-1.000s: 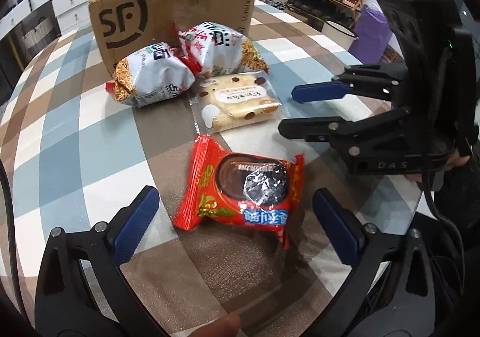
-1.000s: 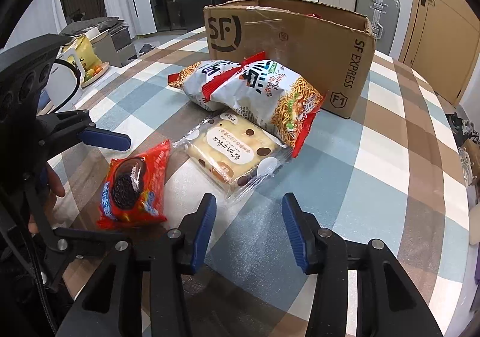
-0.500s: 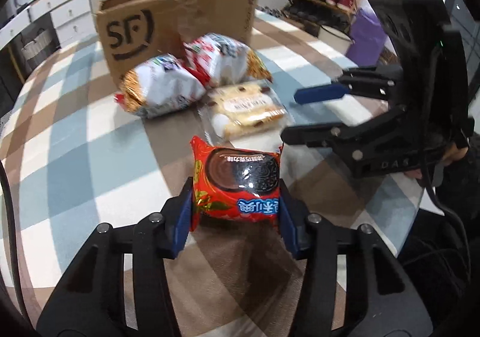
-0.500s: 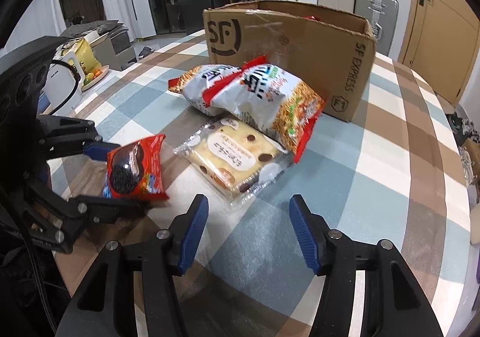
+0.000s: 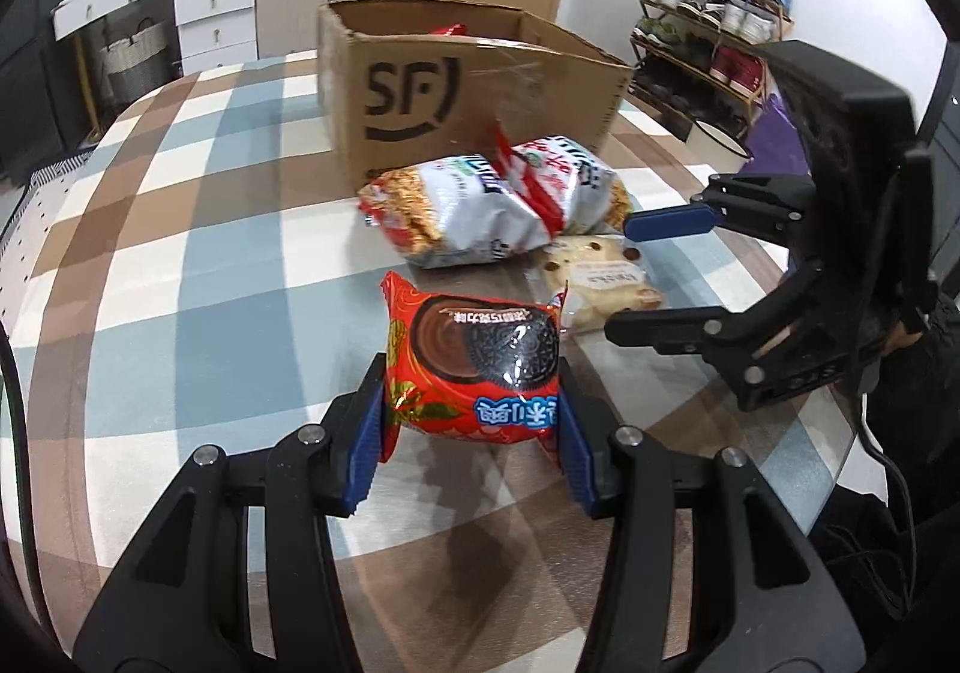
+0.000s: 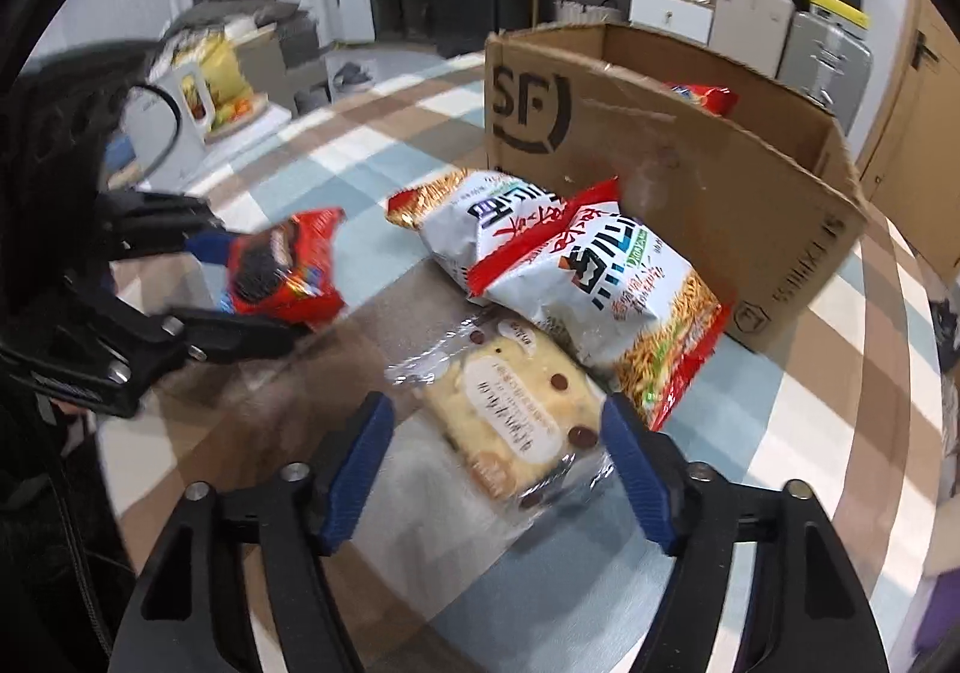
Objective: Organize snacks
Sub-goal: 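Grasp the red chocolate pie pack with the left gripper while the right gripper grasps the cream bun pack, then carry the chocolate pie pack and cream bun pack over the box with both grippers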
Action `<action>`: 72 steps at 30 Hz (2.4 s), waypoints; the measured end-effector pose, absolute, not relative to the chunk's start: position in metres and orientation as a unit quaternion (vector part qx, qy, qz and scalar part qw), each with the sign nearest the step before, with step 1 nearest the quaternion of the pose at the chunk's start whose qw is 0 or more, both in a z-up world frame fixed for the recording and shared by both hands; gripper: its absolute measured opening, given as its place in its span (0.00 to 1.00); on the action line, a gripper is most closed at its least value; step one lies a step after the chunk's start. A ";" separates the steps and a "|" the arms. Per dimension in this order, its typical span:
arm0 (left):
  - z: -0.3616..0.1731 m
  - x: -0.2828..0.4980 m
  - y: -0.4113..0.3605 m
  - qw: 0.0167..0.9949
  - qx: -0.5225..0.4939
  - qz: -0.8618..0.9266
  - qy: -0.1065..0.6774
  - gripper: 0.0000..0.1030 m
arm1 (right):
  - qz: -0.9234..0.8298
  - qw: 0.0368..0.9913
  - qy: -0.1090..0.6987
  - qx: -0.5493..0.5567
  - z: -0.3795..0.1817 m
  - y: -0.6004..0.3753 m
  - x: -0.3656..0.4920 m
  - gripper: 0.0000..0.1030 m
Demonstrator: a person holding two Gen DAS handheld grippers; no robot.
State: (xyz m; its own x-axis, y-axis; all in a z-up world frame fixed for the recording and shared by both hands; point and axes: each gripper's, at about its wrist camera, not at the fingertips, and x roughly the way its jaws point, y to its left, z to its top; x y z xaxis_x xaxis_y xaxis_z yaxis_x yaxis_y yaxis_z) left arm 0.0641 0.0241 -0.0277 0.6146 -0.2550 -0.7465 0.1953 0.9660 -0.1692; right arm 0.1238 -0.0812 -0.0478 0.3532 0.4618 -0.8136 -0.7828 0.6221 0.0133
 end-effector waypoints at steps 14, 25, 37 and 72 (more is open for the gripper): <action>-0.037 0.069 0.036 0.895 -0.056 -0.114 0.428 0.46 | 0.446 0.741 0.434 -0.251 -0.057 -0.062 0.129 0.84; -0.037 0.073 0.039 0.896 -0.066 -0.105 0.426 0.46 | 0.419 0.764 0.428 -0.240 -0.061 -0.066 0.128 0.58; -0.025 0.071 0.038 0.910 -0.074 -0.079 0.400 0.46 | 0.430 0.786 0.401 -0.191 -0.050 -0.102 0.093 0.57; 0.100 0.148 0.026 0.956 -0.063 -0.050 0.282 0.46 | 0.326 0.902 0.281 0.019 0.081 -0.170 0.152 0.57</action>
State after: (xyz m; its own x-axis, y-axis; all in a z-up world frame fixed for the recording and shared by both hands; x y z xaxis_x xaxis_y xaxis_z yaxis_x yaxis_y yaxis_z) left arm 0.1476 0.0260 0.1002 0.8361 -0.1314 -0.5326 0.0608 0.9871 -0.1480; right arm 0.1525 -0.1705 0.0815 0.6297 0.5996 -0.4939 -0.5778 0.7865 0.2182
